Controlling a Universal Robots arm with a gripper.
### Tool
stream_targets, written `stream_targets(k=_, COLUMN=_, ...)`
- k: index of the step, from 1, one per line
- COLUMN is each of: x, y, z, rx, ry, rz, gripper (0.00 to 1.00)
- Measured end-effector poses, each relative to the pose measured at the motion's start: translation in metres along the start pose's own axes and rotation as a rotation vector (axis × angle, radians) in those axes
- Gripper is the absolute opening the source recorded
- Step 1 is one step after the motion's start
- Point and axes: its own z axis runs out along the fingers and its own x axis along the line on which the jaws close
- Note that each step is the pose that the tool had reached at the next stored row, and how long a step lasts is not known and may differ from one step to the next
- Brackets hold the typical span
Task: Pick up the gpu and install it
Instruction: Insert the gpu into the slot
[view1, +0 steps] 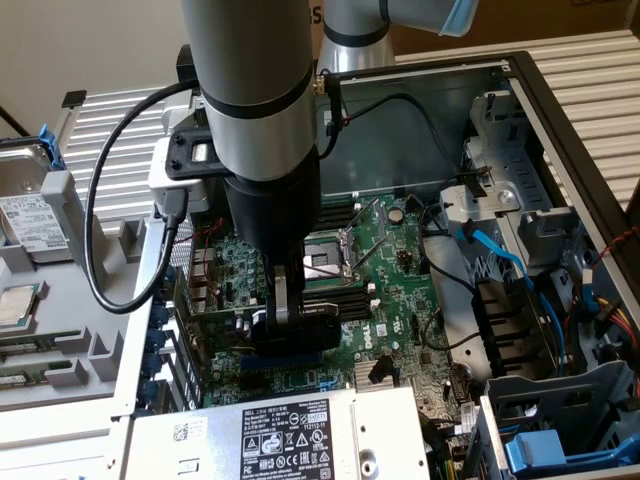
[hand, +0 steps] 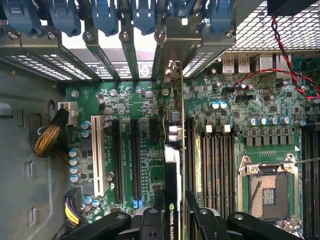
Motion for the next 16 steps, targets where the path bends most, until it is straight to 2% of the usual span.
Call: stream_targets(k=16, x=0.0007, y=0.0015, z=-0.0001, rx=0.0003, ry=-0.0001, rz=-0.004, gripper=0.26)
